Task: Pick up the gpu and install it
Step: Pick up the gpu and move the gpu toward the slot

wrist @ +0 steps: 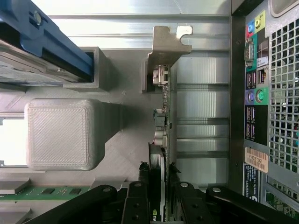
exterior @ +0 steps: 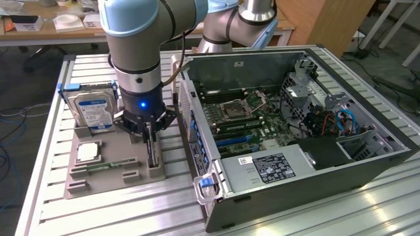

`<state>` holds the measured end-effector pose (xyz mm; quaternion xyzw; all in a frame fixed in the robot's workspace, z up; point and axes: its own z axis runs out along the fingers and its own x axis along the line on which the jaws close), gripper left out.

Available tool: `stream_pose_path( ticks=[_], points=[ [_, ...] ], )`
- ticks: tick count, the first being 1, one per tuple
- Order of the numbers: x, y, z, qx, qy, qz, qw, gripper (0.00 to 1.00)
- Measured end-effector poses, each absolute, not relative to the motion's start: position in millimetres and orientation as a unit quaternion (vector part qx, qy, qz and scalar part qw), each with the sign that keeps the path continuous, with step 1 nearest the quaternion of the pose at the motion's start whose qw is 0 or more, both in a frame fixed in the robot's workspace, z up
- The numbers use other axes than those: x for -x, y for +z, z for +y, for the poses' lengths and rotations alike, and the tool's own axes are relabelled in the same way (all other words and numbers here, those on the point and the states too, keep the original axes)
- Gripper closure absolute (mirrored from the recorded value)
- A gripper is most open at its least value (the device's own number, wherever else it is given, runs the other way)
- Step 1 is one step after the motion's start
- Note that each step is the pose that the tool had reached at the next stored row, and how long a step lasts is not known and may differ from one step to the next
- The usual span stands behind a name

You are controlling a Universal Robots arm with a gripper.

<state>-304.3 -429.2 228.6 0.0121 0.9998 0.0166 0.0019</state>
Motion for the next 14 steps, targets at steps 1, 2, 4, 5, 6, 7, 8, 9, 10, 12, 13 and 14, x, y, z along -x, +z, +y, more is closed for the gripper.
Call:
stream_pose_path(
  ticks=[1,2,4,5,6,7,8,9,10,12,13,14],
  points=[
    [304.3,228.6,-429.2,-0.012,0.017,1.0,0.002,0.74],
    [304.3,228.5,-429.2,-0.012,0.017,1.0,0.002,0.74],
    [304.2,228.5,-429.2,-0.012,0.017,1.0,0.002,0.74],
    [304.2,228.5,-429.2,-0.012,0.017,1.0,0.002,0.74],
    [304.3,228.6,-429.2,-0.012,0.017,1.0,0.002,0.74],
    [304.2,228.5,-429.2,-0.012,0.017,1.0,0.002,0.74],
    [304.2,228.5,-429.2,-0.012,0.017,1.0,0.002,0.74],
    [304.2,228.5,-429.2,-0.012,0.017,1.0,0.002,0.74],
    [304.2,229.6,-429.2,-0.012,0.017,1.0,0.002,0.74],
    [304.2,235.6,-429.2,-0.012,0.017,1.0,0.002,0.74],
    [304.2,238.7,-429.2,-0.012,0.017,1.0,0.002,0.74],
    [304.2,242.2,-429.2,-0.012,0.017,1.0,0.002,0.74]
  ],
)
